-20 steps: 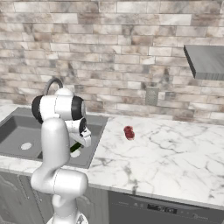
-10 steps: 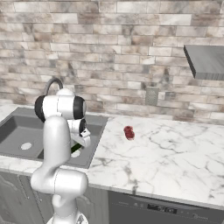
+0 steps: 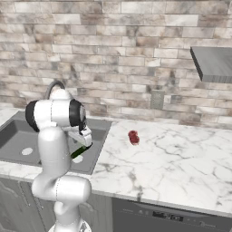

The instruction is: Turn on the sink faucet. Then move the cucumber from the counter to the sink. Turn off the sink. Move the vegetable from the sink to the pot next to the stove. Finally move the pot to the rear left burner.

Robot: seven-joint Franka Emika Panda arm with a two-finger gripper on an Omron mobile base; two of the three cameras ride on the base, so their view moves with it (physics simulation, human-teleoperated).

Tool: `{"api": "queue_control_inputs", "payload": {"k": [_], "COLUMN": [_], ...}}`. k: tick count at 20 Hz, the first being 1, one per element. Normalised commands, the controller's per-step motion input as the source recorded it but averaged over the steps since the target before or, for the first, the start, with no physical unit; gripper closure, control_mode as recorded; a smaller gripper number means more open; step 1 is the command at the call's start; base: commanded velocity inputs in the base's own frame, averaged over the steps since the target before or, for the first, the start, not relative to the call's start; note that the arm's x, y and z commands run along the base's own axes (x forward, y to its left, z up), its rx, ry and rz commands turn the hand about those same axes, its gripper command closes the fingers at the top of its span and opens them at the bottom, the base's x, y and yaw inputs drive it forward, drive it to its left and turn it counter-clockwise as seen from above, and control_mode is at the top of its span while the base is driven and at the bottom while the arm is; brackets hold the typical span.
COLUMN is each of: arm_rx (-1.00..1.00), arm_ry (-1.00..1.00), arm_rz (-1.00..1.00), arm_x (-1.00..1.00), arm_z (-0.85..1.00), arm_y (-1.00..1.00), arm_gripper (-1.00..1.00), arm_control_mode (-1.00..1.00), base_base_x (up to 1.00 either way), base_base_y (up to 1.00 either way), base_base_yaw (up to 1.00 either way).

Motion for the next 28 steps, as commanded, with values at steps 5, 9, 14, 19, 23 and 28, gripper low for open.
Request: {"api": "queue_control_inputs", "payload": {"k": [5, 9, 14, 19, 23, 28], "arm_rx": [0.0, 0.0, 0.0, 0.0, 0.0, 0.0], "arm_ry": [-0.09, -0.11, -0.15, -0.12, -0.09, -0.13], "arm_rz": [0.0, 0.05, 0.13, 0.19, 0.2, 0.29], "arm_x": [-0.19, -0.08, -0.03, -0.12, -0.09, 0.01], "arm_z": [0.66, 0.62, 0.51, 0.29, 0.19, 0.26], "arm_y": [0.0, 0.0, -0.04, -0.21, -0.28, -0.1], "arm_gripper": [-1.0, -1.0, -1.0, -1.0, -1.0, -1.0], "arm_control_mode": [-1.0, -1.0, -1.0, -1.0, -1.0, -1.0], "base_base_x": [0.0, 0.0, 0.0, 0.0, 0.0, 0.0], "base_base_y": [0.0, 0.0, 0.0, 0.0, 0.0, 0.0], "base_base_yaw": [0.0, 0.0, 0.0, 0.0, 0.0, 0.0]}}
